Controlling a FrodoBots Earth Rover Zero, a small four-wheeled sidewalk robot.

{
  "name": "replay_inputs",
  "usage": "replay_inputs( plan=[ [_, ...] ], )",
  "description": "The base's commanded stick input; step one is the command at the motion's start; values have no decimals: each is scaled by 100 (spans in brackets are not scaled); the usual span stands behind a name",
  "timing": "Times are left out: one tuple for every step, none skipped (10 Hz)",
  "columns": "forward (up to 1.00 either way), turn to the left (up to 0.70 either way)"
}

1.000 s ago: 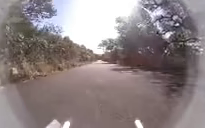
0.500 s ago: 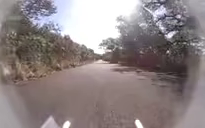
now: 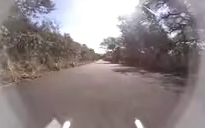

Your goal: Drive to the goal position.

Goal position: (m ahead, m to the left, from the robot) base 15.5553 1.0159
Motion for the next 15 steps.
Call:
replay_inputs(
  plan=[
    [85,0],
    [85,0],
    [85,0],
    [85,0],
    [85,0],
    [85,0],
    [85,0],
    [85,0],
    [85,0],
    [85,0],
    [85,0],
    [85,0],
    [85,0],
    [85,0],
    [85,0]
  ],
)
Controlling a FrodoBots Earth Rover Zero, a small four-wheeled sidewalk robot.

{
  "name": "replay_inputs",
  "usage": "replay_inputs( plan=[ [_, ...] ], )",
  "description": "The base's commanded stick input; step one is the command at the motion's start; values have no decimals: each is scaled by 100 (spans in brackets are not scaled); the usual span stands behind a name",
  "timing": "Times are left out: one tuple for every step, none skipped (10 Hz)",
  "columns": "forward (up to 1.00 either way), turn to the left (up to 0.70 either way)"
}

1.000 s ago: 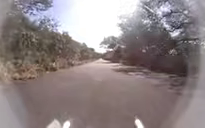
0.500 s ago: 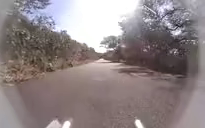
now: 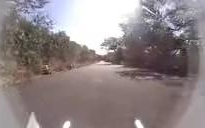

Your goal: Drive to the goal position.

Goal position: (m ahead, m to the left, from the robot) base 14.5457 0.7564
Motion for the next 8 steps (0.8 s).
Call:
replay_inputs(
  plan=[
    [85,0],
    [85,0],
    [85,0],
    [85,0],
    [85,0],
    [85,0],
    [85,0],
    [85,0]
  ],
)
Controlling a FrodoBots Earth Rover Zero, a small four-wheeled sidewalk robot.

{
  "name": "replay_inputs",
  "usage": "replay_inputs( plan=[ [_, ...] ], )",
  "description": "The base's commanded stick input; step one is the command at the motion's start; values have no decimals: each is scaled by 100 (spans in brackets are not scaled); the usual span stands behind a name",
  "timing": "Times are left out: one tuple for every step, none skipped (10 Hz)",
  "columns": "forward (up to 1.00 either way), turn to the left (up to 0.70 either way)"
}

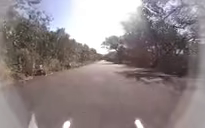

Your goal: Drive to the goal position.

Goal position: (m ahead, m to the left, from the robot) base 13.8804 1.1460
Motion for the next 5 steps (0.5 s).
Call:
replay_inputs(
  plan=[
    [85,0],
    [85,0],
    [85,0],
    [85,0],
    [85,0]
  ],
)
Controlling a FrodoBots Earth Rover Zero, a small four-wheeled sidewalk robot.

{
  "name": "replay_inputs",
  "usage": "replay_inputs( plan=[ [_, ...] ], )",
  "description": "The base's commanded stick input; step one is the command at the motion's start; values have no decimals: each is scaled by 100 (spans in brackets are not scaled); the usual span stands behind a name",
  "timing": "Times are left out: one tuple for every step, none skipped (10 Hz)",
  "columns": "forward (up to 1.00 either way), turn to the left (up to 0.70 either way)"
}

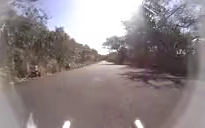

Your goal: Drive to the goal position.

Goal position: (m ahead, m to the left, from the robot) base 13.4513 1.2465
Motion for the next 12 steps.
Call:
replay_inputs(
  plan=[
    [85,0],
    [85,0],
    [85,0],
    [85,0],
    [85,0],
    [85,0],
    [85,0],
    [85,0],
    [85,0],
    [85,-34],
    [85,-34],
    [85,-34]
  ],
)
